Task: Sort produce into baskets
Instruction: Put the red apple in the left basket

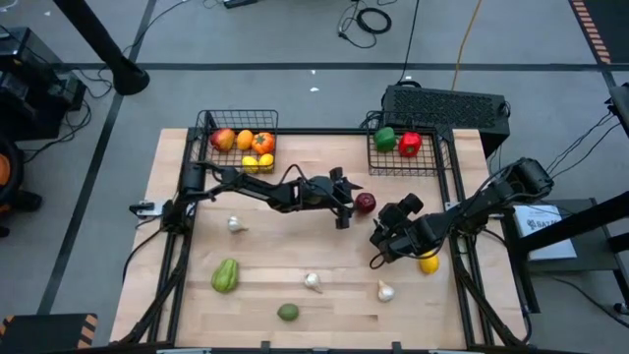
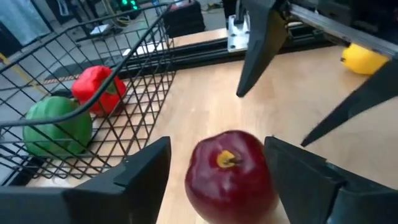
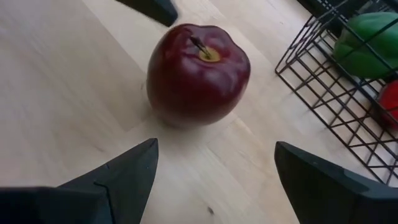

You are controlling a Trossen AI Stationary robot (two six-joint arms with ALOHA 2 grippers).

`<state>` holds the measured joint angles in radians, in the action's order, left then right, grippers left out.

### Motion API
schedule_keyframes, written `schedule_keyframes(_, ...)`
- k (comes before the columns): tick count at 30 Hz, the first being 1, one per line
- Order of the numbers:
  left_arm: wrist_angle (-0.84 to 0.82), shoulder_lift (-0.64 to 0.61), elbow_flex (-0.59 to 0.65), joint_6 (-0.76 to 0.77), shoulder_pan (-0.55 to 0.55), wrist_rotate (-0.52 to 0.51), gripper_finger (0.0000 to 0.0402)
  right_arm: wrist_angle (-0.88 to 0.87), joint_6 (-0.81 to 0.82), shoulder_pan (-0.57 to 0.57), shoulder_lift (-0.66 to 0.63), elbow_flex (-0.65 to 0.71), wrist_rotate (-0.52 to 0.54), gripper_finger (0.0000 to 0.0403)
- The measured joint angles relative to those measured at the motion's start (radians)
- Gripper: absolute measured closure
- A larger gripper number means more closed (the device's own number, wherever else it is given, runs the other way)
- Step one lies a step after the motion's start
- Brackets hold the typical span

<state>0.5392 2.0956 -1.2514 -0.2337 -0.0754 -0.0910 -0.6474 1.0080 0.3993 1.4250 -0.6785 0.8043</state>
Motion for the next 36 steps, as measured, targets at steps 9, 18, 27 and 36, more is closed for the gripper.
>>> schedule_keyframes(9, 0.026, 0.028, -0.022, 0.019, 0.013, -0.051, 0.016, 0.007, -0.002, 0.0, 0.0, 0.001, -0.009, 0.009)
schedule_keyframes(18, 0.032, 0.049, -0.033, 0.069, 0.012, -0.056, 0.018, 0.0, -0.009, 0.0, 0.0, 0.001, -0.053, 0.009)
schedule_keyframes(27, 0.018, 0.049, -0.035, 0.069, 0.012, -0.04, 0.0211, -0.006, -0.008, 0.0, 0.0, 0.001, -0.055, 0.009)
schedule_keyframes(36, -0.051, 0.049, -0.062, 0.071, 0.013, -0.037, 0.0222, -0.008, -0.008, 0.0, 0.0, 0.001, -0.055, 0.009)
